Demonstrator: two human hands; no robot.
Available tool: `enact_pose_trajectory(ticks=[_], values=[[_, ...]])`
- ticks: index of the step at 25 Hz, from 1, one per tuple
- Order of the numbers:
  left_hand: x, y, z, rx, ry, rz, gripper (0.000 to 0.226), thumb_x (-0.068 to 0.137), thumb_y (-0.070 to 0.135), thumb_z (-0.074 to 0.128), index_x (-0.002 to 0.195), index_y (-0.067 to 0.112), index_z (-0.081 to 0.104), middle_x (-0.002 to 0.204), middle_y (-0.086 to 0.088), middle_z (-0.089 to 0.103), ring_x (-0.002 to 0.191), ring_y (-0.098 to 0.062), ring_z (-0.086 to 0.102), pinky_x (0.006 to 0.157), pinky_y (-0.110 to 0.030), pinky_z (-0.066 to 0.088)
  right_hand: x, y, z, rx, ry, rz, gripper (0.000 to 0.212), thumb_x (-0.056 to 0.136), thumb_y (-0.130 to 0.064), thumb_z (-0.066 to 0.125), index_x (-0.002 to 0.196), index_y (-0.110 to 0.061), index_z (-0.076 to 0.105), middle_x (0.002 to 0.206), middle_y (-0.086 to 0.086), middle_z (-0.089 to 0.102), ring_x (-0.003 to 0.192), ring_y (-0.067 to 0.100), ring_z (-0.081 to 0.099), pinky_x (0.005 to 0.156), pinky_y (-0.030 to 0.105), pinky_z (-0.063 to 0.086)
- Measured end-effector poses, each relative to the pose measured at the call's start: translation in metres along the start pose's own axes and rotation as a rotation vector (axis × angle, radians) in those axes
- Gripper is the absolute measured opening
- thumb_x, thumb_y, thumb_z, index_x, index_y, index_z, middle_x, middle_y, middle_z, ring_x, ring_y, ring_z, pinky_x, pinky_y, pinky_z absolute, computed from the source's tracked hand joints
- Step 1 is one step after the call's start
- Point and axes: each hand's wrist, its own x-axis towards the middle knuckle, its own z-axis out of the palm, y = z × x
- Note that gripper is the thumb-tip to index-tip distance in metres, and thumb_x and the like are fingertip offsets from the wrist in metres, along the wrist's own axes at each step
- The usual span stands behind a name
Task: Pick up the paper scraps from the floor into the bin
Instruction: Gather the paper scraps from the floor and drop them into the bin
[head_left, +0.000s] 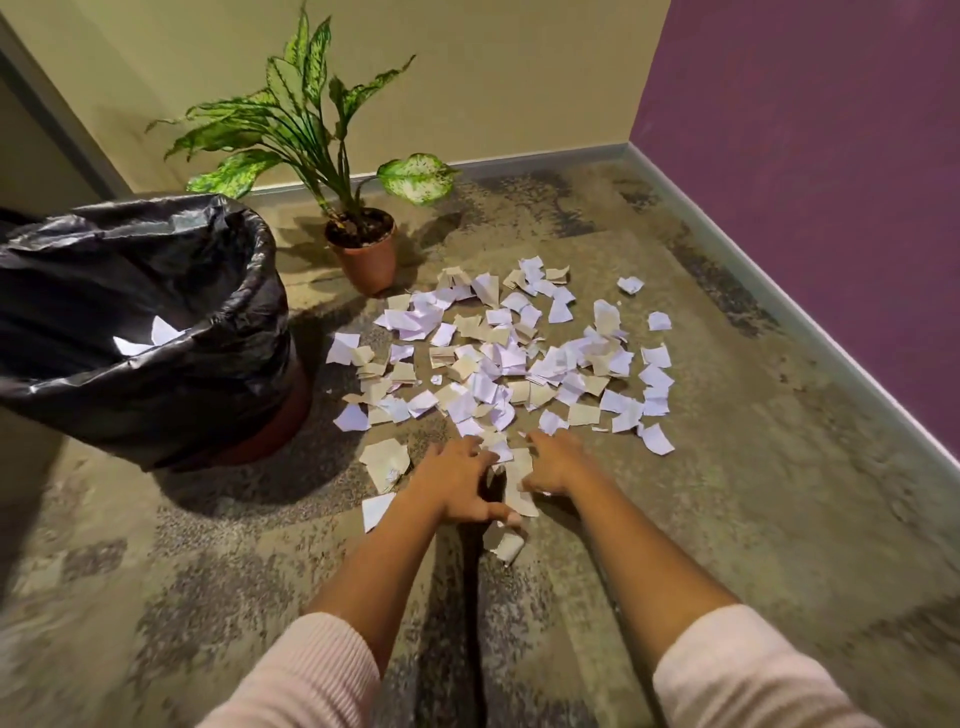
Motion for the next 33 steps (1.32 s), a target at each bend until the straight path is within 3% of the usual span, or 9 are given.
enact_pose_trajectory(ticks=[5, 9, 13, 18, 22, 25, 28, 31, 33], values=[[-0.01, 0.014, 0.029, 0.074, -0.027, 0.046, 0.118, 0.056, 0.091, 0.053, 0.148, 0.022, 0.026, 0.158, -0.01, 0.017, 0.143, -0.033, 0.019, 0.113, -0.061, 0.013, -0.014, 0.003, 0.015, -0.149, 0.087, 0.008, 0.09, 0.069, -0.055, 0.076, 0.143, -0.03, 0.03, 0.15, 0.011, 0.028, 0.141, 0.034, 0.017, 0.11, 0.054, 0.025], [-0.008, 0.026, 0.048, 0.18, -0.003, -0.03, 0.113, 0.06, 0.085, 0.057, 0.147, 0.023, 0.023, 0.159, -0.011, 0.004, 0.146, -0.036, 0.005, 0.106, -0.075, 0.001, -0.016, 0.009, 0.019, -0.155, 0.105, 0.2, 0.118, 0.055, -0.071, 0.076, 0.149, -0.039, 0.012, 0.157, 0.015, 0.007, 0.145, 0.04, 0.0, 0.105, 0.073, 0.012], [-0.005, 0.023, 0.05, 0.065, 0.0, -0.115, 0.096, 0.07, 0.068, 0.067, 0.145, 0.03, 0.021, 0.156, -0.011, 0.007, 0.143, -0.039, 0.012, 0.106, -0.071, 0.017, -0.019, 0.022, 0.017, 0.05, -0.004, 0.392, 0.13, 0.047, -0.069, 0.082, 0.149, -0.038, 0.008, 0.156, 0.016, 0.0, 0.142, 0.045, 0.002, 0.101, 0.07, 0.027], [0.003, 0.011, 0.043, -0.011, 0.067, -0.096, 0.066, 0.08, 0.033, 0.069, 0.138, 0.028, 0.038, 0.144, -0.013, 0.028, 0.131, -0.035, 0.028, 0.1, -0.05, 0.038, -0.01, 0.004, 0.026, 0.118, 0.008, 0.404, 0.112, 0.061, -0.04, 0.089, 0.147, -0.03, 0.018, 0.148, 0.019, 0.01, 0.138, 0.04, 0.012, 0.102, 0.051, 0.04], [0.006, 0.0, 0.041, -0.115, 0.127, -0.057, 0.055, 0.079, 0.014, 0.066, 0.131, 0.021, 0.047, 0.138, -0.012, 0.032, 0.126, -0.031, 0.032, 0.09, -0.039, 0.048, 0.007, -0.025, 0.033, 0.194, 0.058, 0.347, 0.073, 0.082, -0.013, 0.068, 0.142, -0.033, 0.031, 0.144, 0.017, 0.016, 0.131, 0.04, 0.024, 0.105, 0.046, 0.036], [0.004, -0.018, 0.042, -0.184, 0.241, -0.089, 0.047, 0.082, 0.008, 0.065, 0.126, 0.018, 0.051, 0.139, -0.009, 0.031, 0.126, -0.03, 0.04, 0.088, -0.039, 0.052, 0.019, -0.041, 0.038, 0.202, 0.111, 0.232, 0.066, 0.085, -0.011, 0.061, 0.142, -0.032, 0.034, 0.143, 0.017, 0.025, 0.129, 0.04, 0.034, 0.108, 0.046, 0.036], [-0.001, -0.041, 0.037, -0.221, 0.315, -0.171, 0.063, 0.079, 0.004, 0.065, 0.136, 0.022, 0.044, 0.148, -0.012, 0.025, 0.128, -0.033, 0.043, 0.09, -0.042, 0.053, 0.029, -0.053, 0.038, 0.394, 0.186, 0.089, 0.068, 0.079, -0.013, 0.068, 0.137, -0.033, 0.039, 0.135, 0.013, 0.037, 0.123, 0.037, 0.044, 0.1, 0.045, 0.046], [-0.011, -0.06, 0.025, -0.189, 0.375, -0.207, 0.078, 0.078, 0.028, 0.073, 0.145, 0.026, 0.033, 0.153, -0.014, 0.022, 0.135, -0.036, 0.037, 0.102, -0.049, 0.045, 0.031, -0.061, 0.03, 0.476, 0.277, -0.067, 0.075, 0.074, -0.02, 0.076, 0.138, -0.031, 0.038, 0.135, 0.01, 0.039, 0.124, 0.035, 0.044, 0.1, 0.046, 0.046], [-0.019, -0.069, 0.022, -0.189, 0.279, -0.238, 0.103, 0.069, 0.056, 0.077, 0.151, 0.029, 0.02, 0.157, -0.014, 0.012, 0.143, -0.036, 0.019, 0.111, -0.055, 0.032, 0.031, -0.062, 0.027, 0.386, 0.28, -0.13, 0.086, 0.072, -0.032, 0.08, 0.143, -0.03, 0.032, 0.141, 0.011, 0.034, 0.133, 0.034, 0.033, 0.104, 0.048, 0.04]])
